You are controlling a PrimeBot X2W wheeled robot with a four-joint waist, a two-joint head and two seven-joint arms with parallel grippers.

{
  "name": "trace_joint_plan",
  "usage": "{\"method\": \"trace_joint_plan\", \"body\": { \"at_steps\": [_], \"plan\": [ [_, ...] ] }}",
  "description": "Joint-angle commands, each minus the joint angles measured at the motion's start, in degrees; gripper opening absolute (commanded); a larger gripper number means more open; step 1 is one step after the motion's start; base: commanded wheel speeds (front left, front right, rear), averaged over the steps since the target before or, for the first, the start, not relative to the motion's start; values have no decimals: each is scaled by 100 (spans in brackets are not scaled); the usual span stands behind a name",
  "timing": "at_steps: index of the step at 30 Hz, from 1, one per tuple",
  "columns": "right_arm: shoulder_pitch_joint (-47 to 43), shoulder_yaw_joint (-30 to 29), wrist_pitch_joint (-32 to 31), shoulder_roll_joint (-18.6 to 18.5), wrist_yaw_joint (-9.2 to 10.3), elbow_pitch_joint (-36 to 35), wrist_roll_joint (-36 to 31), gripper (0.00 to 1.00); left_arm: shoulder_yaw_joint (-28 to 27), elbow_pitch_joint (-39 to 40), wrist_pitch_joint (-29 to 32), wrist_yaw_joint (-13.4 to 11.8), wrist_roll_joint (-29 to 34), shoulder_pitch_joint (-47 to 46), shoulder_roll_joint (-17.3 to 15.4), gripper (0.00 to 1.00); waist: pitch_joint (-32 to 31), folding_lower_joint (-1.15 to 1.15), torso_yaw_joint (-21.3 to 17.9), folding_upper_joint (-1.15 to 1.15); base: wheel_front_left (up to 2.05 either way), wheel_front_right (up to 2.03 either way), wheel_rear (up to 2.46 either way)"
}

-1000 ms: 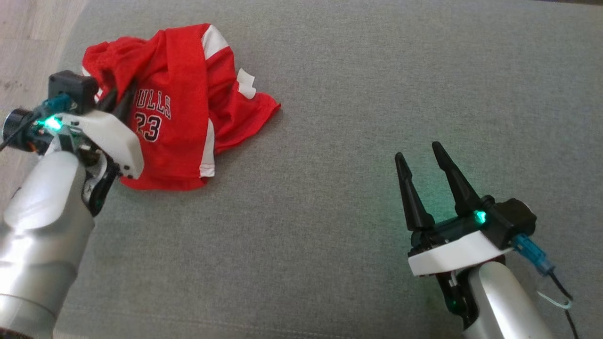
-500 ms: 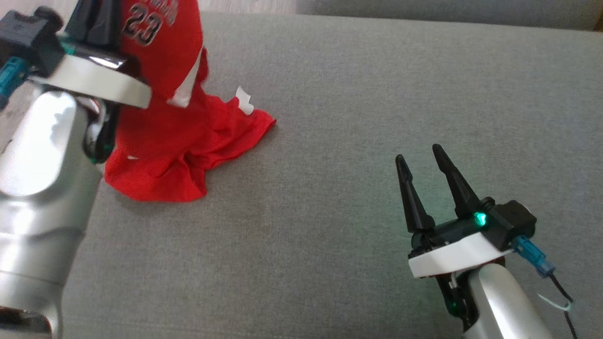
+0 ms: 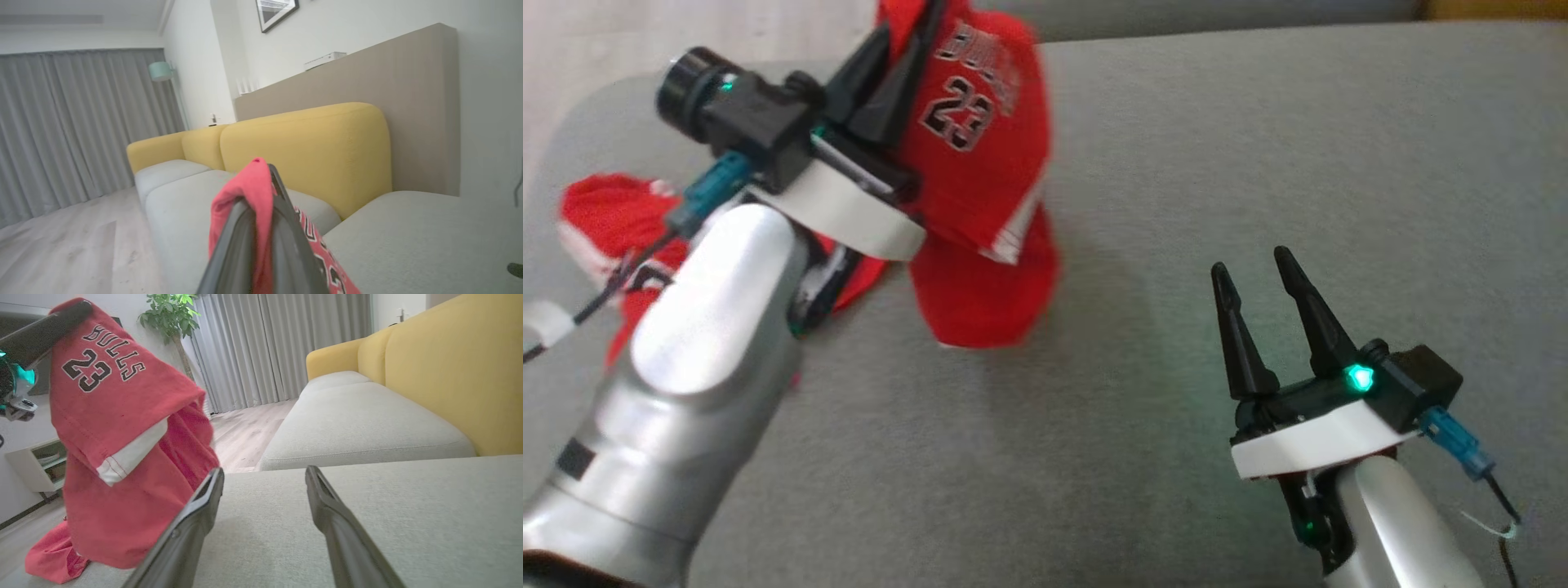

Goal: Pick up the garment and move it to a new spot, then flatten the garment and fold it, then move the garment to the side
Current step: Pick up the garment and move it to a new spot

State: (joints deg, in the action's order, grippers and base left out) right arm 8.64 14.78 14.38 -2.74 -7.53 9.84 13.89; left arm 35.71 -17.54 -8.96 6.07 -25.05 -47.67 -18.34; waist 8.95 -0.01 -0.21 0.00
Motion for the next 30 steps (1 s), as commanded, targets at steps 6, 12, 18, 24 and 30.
{"method": "trace_joint_plan", "body": {
  "at_steps": [6, 12, 18, 24, 30],
  "plan": [
    [238, 267, 62, -14, 4, -371, 208, 100, 149, 240, 182, 45, 36, -318, 149, 0, 378, 1, -1078, 0, 0, 0, 0],
    [306, 360, 62, -14, 4, -527, 391, 100, 392, -153, 195, 58, -8, -571, 629, 26, 667, 1, -1755, 0, 0, 0, 0],
    [283, 371, 62, -14, 4, -623, 466, 100, 696, -671, 119, 103, 0, -804, 795, 100, 774, 1, -1969, 0, 0, 0, 0],
    [206, 234, 62, -14, 4, -592, 412, 100, 766, -973, -67, 120, -127, -760, 729, 100, 638, 1, -1664, 0, 0, 0, 0],
    [120, 151, 62, -14, 4, -500, 250, 100, 948, -1027, -56, 134, -375, -538, 567, 100, 329, 1, -1013, 0, 0, 0, 0]
  ]
}}
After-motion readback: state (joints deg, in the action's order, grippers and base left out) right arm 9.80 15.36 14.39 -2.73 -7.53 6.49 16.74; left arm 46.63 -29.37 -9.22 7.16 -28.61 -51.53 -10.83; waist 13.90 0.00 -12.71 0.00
